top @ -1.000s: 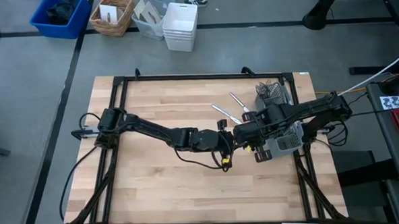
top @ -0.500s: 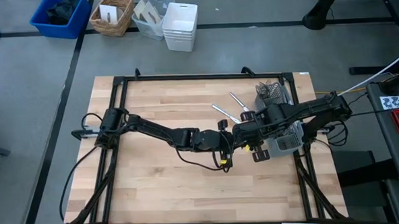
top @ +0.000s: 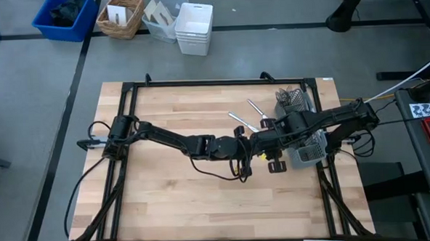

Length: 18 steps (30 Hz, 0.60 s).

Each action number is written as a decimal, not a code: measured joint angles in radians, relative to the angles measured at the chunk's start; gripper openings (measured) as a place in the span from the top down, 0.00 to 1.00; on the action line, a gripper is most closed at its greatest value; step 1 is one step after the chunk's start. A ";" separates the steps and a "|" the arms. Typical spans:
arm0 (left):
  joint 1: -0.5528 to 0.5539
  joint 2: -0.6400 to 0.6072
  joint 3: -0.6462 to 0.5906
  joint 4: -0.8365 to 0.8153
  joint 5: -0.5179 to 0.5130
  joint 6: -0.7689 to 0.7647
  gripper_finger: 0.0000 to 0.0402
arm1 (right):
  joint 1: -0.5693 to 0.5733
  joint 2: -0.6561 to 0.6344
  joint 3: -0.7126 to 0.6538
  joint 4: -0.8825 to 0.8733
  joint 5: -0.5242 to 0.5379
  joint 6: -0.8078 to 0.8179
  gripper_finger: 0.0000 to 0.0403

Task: Sort silverware
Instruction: Put the bottom knife into the middle section of the utensil holder

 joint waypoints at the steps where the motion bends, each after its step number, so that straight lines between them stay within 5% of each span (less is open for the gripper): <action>1: 0.002 0.000 0.000 -0.002 0.009 -0.009 0.99 | 0.000 0.000 0.000 0.000 0.000 0.001 0.80; 18: 0.030 -0.002 0.000 -0.079 0.016 -0.073 1.00 | 0.002 -0.016 0.103 -0.134 0.203 0.057 0.84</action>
